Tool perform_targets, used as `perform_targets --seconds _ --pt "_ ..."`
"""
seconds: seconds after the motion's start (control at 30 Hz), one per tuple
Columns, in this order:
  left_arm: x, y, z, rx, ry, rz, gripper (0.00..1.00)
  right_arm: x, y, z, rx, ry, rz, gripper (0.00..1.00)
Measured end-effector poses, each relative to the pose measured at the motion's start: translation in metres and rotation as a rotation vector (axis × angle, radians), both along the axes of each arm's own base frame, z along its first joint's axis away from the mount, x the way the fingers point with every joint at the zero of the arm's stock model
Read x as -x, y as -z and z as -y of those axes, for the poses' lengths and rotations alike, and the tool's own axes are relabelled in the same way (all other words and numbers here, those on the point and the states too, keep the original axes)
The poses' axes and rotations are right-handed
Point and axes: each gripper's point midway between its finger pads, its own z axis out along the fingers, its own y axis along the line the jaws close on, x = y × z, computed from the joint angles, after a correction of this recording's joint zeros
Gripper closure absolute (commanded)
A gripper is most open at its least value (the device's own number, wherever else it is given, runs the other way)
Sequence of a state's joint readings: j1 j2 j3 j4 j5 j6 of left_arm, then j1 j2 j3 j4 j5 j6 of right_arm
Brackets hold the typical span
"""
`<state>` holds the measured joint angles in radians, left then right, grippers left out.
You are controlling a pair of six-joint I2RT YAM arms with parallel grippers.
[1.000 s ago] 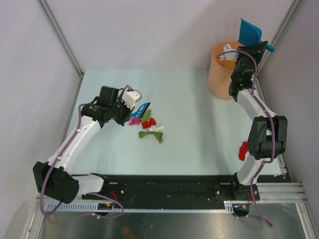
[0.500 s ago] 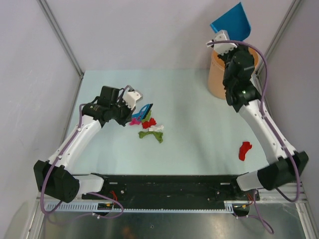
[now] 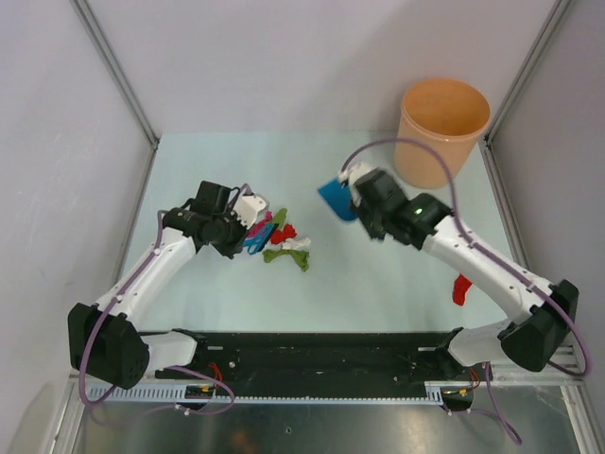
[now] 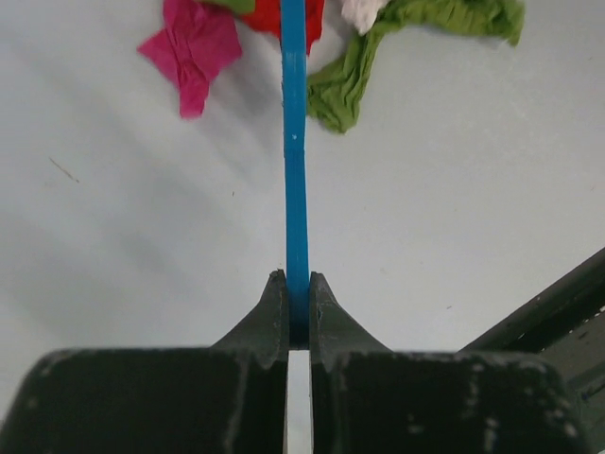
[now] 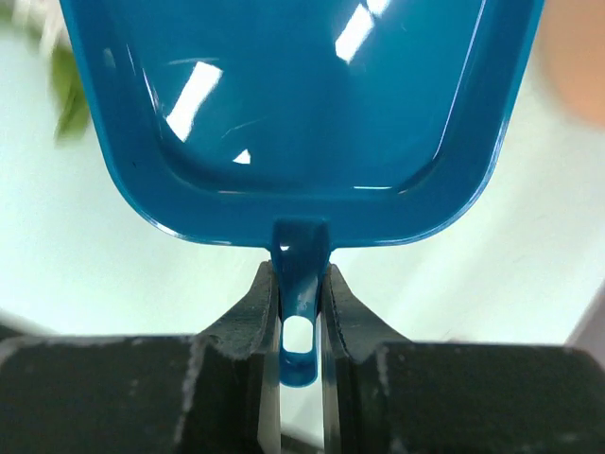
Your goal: Sweep away the paper scraps from the table
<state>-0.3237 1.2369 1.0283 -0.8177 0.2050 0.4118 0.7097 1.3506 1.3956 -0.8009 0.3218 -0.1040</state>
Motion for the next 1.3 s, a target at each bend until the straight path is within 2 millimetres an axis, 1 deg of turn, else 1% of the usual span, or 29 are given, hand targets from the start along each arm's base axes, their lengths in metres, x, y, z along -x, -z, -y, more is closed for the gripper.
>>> perform_targets --seconds 0.07,0.1,0.13,0.17,0.23,0.3,0.37,0.47,0.57,0.6,0.67,0.8,0.9,0.97,1.07,1.13,1.2,1.3 --pt "0.006 0.006 -0.006 -0.030 -0.012 -0.022 1.00 0.042 0.041 -0.014 0.042 -0.046 -0.166 1.00" --pt "0.008 0.008 -0.009 -0.040 -0.016 -0.028 1.00 0.059 0.055 -0.018 0.060 -0.064 -0.231 1.00" --pt "0.011 0.011 -0.011 -0.053 -0.020 -0.039 1.00 0.079 0.071 -0.022 0.074 -0.085 -0.310 1.00" --pt "0.013 0.013 -0.013 -0.061 -0.023 -0.047 1.00 0.098 0.083 -0.025 0.088 -0.095 -0.380 1.00" --pt "0.017 0.016 -0.016 -0.072 -0.025 -0.065 1.00 0.126 0.102 -0.024 0.111 -0.087 -0.490 1.00" --pt "0.020 0.018 -0.017 -0.076 -0.025 -0.078 1.00 0.146 0.115 -0.025 0.132 -0.080 -0.567 1.00" --pt "0.020 0.019 -0.017 -0.077 -0.019 -0.078 1.00 0.160 0.127 -0.025 0.153 -0.074 -0.625 1.00" --pt "0.021 0.022 -0.014 -0.068 0.000 -0.093 1.00 0.174 0.148 -0.024 0.213 -0.076 -0.698 1.00" --pt "0.021 0.027 -0.008 -0.057 0.033 -0.120 1.00 0.176 0.174 -0.025 0.291 -0.067 -0.743 1.00" --pt "0.019 0.028 -0.006 -0.053 0.043 -0.128 1.00 0.173 0.184 -0.026 0.319 -0.063 -0.748 1.00" --pt "0.015 0.029 -0.003 -0.048 0.057 -0.139 1.00 0.169 0.198 -0.028 0.351 -0.061 -0.749 1.00" --pt "0.003 0.030 0.007 -0.030 0.087 -0.148 1.00 0.154 0.215 -0.034 0.381 -0.074 -0.704 1.00" --pt "-0.002 0.031 0.021 -0.006 0.125 -0.147 1.00 0.145 0.219 -0.041 0.377 -0.097 -0.658 1.00" --pt "0.002 0.030 0.035 0.007 0.177 -0.144 1.00 0.139 0.219 -0.047 0.367 -0.118 -0.622 1.00" --pt "0.022 0.028 0.066 0.054 0.309 -0.159 1.00 0.129 0.220 -0.062 0.337 -0.154 -0.558 1.00" --pt "0.036 0.024 0.083 0.095 0.382 -0.173 1.00 0.122 0.220 -0.070 0.315 -0.166 -0.520 1.00" --pt "0.041 0.019 0.085 0.101 0.403 -0.162 1.00 0.119 0.219 -0.074 0.308 -0.172 -0.498 1.00" --pt "0.040 0.009 0.074 0.105 0.376 -0.121 1.00 0.114 0.218 -0.079 0.297 -0.176 -0.474 1.00"
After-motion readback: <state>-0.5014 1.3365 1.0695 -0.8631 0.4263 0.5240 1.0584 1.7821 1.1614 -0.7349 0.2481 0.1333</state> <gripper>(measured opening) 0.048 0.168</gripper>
